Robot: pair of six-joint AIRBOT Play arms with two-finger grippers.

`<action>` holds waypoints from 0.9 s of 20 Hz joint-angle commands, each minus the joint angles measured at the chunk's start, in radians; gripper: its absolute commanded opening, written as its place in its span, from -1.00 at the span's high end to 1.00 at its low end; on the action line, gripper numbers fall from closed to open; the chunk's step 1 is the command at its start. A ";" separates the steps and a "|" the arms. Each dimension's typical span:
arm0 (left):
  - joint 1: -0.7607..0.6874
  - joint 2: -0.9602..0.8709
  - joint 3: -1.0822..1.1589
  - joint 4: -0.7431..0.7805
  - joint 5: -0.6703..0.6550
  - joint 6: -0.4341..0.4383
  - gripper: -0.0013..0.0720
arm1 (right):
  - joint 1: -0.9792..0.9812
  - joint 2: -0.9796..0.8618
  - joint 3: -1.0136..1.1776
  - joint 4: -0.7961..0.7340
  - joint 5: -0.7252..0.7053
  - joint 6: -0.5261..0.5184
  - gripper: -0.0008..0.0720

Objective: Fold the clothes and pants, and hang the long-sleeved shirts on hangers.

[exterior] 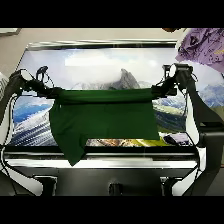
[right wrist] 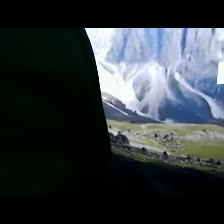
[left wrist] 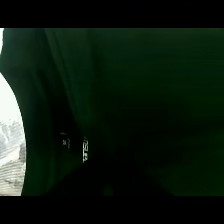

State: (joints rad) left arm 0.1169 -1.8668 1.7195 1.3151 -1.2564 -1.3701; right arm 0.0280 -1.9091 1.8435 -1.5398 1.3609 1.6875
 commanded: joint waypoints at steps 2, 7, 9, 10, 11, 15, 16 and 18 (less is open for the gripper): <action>0.001 -0.002 0.000 -0.002 -0.123 -0.028 0.92 | 0.000 -0.003 -0.004 0.058 0.092 0.000 0.90; 0.000 -0.002 0.000 -0.002 -0.132 -0.028 0.91 | 0.000 -0.037 -0.005 0.097 0.161 -0.001 0.90; 0.000 -0.002 0.000 0.016 -0.131 -0.028 0.91 | 0.000 -0.049 -0.005 0.116 0.180 -0.001 0.90; 0.000 -0.002 0.000 0.024 -0.131 -0.028 0.91 | 0.000 -0.053 -0.005 0.126 0.185 -0.001 0.90; 0.000 -0.004 0.000 0.024 -0.131 -0.027 0.91 | 0.000 -0.056 -0.005 0.137 0.186 -0.003 0.90; 0.000 -0.024 0.000 0.024 -0.131 -0.027 0.91 | 0.000 -0.080 -0.005 0.176 0.214 -0.003 0.90; 0.000 -0.030 0.000 0.024 -0.130 -0.027 0.90 | 0.000 -0.085 -0.005 0.176 0.222 -0.003 0.89; 0.000 -0.033 0.000 0.024 -0.120 -0.028 0.50 | 0.000 -0.089 -0.005 0.175 0.227 -0.003 0.56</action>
State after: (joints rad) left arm 0.1173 -1.8915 1.7199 1.3380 -1.3857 -1.3975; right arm 0.0277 -1.9881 1.8385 -1.3792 1.5681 1.6844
